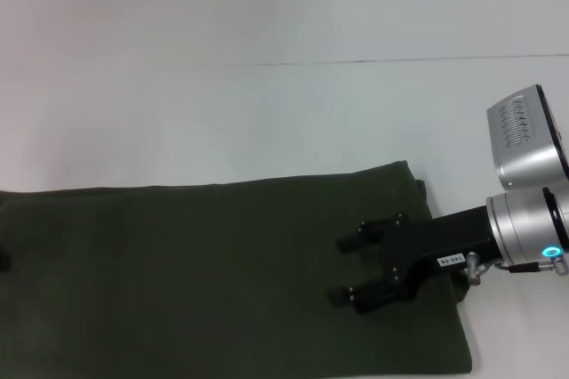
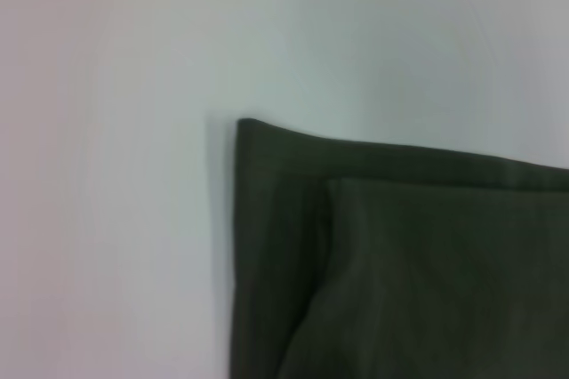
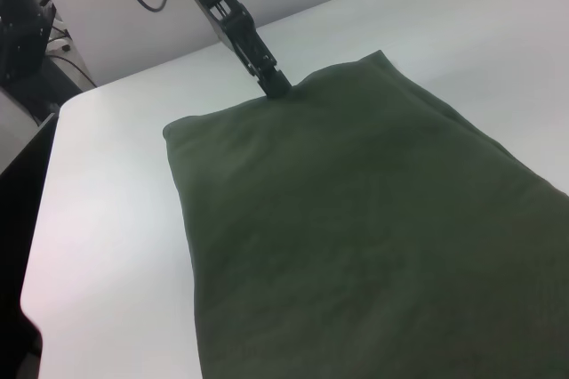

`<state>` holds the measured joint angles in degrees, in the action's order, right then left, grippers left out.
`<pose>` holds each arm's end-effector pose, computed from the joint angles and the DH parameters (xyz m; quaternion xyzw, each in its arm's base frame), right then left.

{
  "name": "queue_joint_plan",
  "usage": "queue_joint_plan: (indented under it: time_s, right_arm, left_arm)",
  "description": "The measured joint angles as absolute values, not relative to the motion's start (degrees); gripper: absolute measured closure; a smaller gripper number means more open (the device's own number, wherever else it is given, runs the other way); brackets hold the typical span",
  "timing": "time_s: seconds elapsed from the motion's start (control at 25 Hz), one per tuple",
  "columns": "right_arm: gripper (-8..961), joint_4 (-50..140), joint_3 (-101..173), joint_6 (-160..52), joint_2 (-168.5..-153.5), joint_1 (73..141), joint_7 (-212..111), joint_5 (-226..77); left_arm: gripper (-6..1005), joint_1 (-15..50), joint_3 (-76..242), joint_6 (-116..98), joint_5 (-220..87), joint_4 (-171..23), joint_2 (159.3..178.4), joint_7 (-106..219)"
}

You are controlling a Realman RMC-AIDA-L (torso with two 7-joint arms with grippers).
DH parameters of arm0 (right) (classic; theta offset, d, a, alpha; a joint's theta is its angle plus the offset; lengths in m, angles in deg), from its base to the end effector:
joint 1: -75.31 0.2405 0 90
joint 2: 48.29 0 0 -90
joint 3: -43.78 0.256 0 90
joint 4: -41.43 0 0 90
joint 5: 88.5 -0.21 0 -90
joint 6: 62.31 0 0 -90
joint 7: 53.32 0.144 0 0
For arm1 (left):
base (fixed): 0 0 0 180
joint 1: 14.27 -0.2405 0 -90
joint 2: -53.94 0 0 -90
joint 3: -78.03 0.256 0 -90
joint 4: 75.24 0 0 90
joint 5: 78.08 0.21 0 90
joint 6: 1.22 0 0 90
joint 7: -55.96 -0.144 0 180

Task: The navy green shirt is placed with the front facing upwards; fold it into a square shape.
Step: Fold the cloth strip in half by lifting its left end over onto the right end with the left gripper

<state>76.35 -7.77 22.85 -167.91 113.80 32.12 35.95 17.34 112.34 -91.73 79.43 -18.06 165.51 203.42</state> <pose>0.2331 0.3400 -0.0468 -0.9771 0.1838 0.1055 0.0217 -0.3435 0.3332 0.1142 -0.7016 -0.6671 0.0493 0.2455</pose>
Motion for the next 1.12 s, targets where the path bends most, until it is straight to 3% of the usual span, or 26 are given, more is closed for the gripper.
queue_joint_plan:
  time_s: [1.12]
  right_arm:
    - [54,76.42,-7.98,22.85,-167.91,114.1,32.19,35.95]
  left_arm:
    - [383,17.19,112.48,-88.5,85.56,-18.53,165.91,203.04]
